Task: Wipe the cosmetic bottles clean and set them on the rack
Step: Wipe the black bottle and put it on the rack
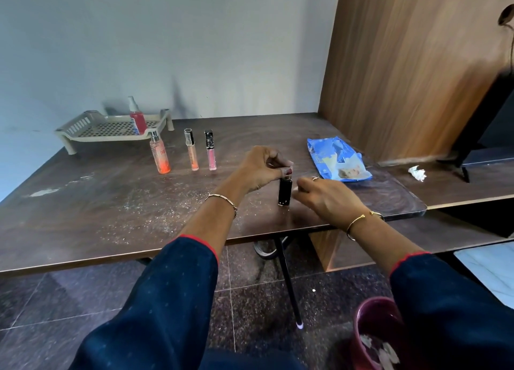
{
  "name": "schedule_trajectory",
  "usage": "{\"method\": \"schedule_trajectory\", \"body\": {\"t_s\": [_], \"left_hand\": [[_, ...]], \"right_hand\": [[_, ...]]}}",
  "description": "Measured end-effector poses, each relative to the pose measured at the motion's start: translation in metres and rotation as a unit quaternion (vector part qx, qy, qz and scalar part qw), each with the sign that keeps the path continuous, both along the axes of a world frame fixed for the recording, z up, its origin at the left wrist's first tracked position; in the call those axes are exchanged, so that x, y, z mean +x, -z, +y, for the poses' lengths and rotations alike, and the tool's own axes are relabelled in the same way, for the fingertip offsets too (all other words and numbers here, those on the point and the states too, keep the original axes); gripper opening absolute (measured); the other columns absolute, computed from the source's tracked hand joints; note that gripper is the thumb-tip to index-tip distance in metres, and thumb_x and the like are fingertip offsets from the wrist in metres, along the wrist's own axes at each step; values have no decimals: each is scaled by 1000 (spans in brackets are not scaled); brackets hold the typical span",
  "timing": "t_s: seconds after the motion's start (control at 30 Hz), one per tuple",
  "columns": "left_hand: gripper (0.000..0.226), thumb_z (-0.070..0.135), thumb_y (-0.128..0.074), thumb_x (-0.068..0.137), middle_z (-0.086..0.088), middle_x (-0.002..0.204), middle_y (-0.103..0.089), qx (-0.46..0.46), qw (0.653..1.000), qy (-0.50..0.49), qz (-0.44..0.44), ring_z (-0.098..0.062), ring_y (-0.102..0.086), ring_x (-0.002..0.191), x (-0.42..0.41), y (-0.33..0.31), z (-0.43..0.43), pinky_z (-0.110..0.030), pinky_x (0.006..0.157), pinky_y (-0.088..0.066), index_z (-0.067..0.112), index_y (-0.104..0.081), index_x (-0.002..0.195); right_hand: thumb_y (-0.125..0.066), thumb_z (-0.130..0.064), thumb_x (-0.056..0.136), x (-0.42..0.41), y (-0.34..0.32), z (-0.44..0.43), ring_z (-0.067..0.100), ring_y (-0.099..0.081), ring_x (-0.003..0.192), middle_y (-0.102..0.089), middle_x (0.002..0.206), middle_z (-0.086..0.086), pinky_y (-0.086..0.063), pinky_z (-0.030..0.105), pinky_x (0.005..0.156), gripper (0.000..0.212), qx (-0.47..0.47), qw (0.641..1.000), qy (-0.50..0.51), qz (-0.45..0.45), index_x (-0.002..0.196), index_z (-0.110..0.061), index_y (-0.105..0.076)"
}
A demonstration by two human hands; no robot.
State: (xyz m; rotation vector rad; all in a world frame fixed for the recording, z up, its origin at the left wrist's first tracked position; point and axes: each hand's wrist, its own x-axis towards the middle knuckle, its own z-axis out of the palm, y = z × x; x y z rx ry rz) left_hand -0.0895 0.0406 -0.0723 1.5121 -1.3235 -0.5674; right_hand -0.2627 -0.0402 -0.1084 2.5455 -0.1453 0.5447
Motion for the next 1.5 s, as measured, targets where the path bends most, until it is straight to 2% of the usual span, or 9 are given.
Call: {"method": "schedule_trajectory", "body": {"t_s": [0.1,0.2,0.4,0.53,0.67,0.9,1.03,1.23,1.5], "left_hand": [[14,-5,-69,79,-2,77,-66,-5,1000,-6,2,-12,-64,73,0,0,1,-27,80,-55,-9,-67,92],[15,-6,-68,80,-4,79,-66,-4,1000,-8,13,-3,-63,67,1,2,2,-17,73,-55,-11,-66,94],[16,-6,-68,79,-11,80,-66,-6,1000,-4,14,-19,-64,77,-2,1,1,-31,83,-54,-10,-66,94],[16,-6,-69,78,-15,85,-67,-8,1000,-7,10,-14,-65,74,-1,2,2,-24,78,-55,-11,-65,93],[10,-5,-69,78,-14,93,-69,2,1000,4,-16,-21,-65,83,1,1,0,-36,87,-55,-5,-67,88],[11,-5,-70,78,-16,93,-69,-9,1000,-1,-10,-23,-66,85,0,2,2,-39,89,-55,5,-67,80],[10,-6,-70,77,-17,94,-69,-12,1000,-6,-10,-23,-66,84,-1,3,0,-40,88,-55,1,-66,83],[9,-5,-70,77,-11,91,-70,-8,1000,-4,-21,-21,-68,85,0,3,-1,-36,88,-55,2,-68,84],[9,-7,-69,78,-10,88,-68,-15,1000,-1,-14,-21,-66,80,1,5,-1,-39,88,-55,-4,-67,86]], "right_hand": [[-55,-2,76,2,-10,2,28,-49,53,-48,81,9,-25,30,41,16,-6,998,-5,-58,87,-8,-65],[-52,-3,82,4,-8,6,30,-49,56,-50,82,11,-35,35,39,15,-16,997,-50,-55,88,-6,-65],[-55,-7,85,14,2,18,26,-54,65,-61,82,9,-36,36,53,12,-47,992,-95,-61,84,-8,-67],[-52,-7,84,23,11,18,24,-53,63,-59,77,7,-38,35,53,15,-74,989,-116,-50,79,-11,-66],[-46,-10,86,14,17,13,24,-55,64,-58,79,7,-43,36,54,20,-59,994,-95,-4,83,-11,-66],[-42,-11,85,9,7,11,22,-53,61,-59,79,5,-41,33,53,26,-77,993,-88,17,75,-13,-66],[-43,-11,86,20,10,16,23,-55,64,-59,83,6,-42,35,56,25,-90,991,-92,29,79,-12,-66],[-42,-10,79,32,10,24,23,-55,61,-60,85,8,-42,35,51,25,-75,993,-81,41,68,-13,-64],[-41,-10,84,11,7,11,25,-53,62,-58,81,9,-43,35,50,23,-50,992,-112,41,73,-9,-62]]}}
